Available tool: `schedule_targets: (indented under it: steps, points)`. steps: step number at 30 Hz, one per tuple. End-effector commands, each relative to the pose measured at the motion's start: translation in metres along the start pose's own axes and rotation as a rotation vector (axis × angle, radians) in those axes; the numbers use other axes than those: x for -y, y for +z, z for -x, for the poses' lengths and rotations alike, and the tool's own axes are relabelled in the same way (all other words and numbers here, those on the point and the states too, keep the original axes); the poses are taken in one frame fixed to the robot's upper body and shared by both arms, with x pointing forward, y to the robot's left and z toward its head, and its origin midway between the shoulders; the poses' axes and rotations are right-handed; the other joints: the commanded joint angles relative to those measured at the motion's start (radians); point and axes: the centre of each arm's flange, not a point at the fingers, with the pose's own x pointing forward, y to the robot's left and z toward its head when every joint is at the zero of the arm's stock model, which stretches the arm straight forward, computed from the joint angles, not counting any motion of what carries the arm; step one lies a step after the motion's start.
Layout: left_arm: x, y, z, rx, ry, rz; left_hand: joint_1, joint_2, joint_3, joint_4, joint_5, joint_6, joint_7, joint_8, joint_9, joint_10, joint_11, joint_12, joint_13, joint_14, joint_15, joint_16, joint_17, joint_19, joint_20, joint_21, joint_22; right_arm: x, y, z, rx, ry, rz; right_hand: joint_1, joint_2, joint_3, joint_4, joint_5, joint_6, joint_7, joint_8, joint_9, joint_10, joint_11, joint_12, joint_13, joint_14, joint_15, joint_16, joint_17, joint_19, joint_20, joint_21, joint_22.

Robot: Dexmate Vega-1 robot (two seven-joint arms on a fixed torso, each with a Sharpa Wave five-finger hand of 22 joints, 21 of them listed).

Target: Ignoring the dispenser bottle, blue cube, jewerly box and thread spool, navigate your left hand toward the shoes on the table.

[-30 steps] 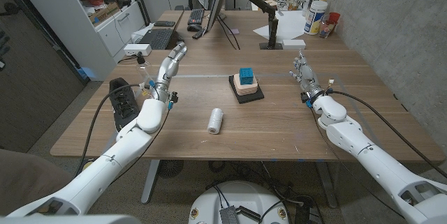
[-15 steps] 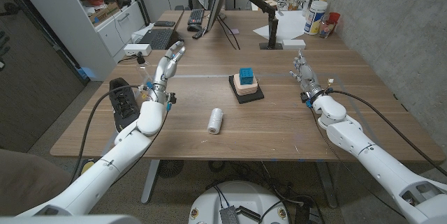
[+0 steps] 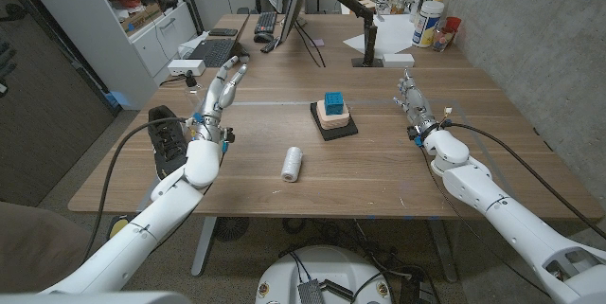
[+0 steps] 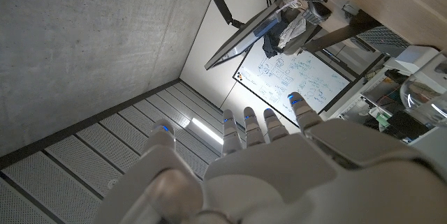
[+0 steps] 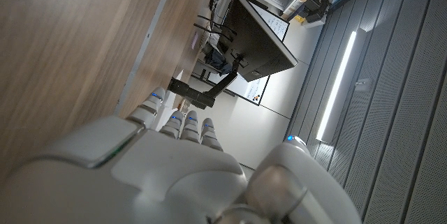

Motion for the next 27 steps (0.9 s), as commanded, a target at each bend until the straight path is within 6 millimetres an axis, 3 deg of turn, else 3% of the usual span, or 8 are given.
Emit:
schedule_targets:
  steps: [1,25,27]
  points:
    - [-0.012,0.01,0.011,0.016,0.043,-0.146,0.015,0.001,0.005,-0.003,-0.003,0.005,0.005,-0.004,0.003,0.003,0.005,-0.004,0.004,-0.003,0.008,-0.001,0.002,0.002,0.008,0.0,0.002,0.006,-0.001,0.004,-0.005,-0.021,0.016,0.006,0.007,-0.005,0.001,0.002,-0.003,-0.009,0.006,0.005,-0.005,0.0,0.002,0.003,-0.006,0.0,0.001,0.005,-0.001,-0.004,0.002,0.004]
    - [-0.024,0.019,0.026,-0.07,0.098,-0.34,0.016,0.001,0.006,-0.001,-0.003,-0.009,0.013,-0.016,0.003,-0.018,0.019,-0.016,0.004,-0.021,0.021,-0.009,0.003,-0.003,0.01,-0.002,0.002,0.01,0.0,0.006,-0.002,-0.004,0.016,0.006,0.008,-0.008,-0.001,0.001,-0.003,-0.009,0.006,0.004,-0.005,0.0,0.003,0.003,-0.007,0.0,0.002,0.005,-0.002,-0.007,0.003,0.004]
    - [-0.024,0.019,0.026,-0.071,0.098,-0.341,0.016,0.001,0.006,-0.001,-0.003,0.002,0.005,-0.012,0.003,-0.017,0.018,-0.015,0.004,-0.022,0.022,-0.009,0.003,-0.006,0.01,-0.003,0.002,0.01,0.0,0.006,-0.002,-0.004,0.016,0.006,0.009,-0.008,-0.001,0.001,-0.003,-0.009,0.006,0.005,-0.006,0.001,0.002,0.003,-0.007,0.0,0.002,0.005,-0.002,-0.006,0.003,0.004]
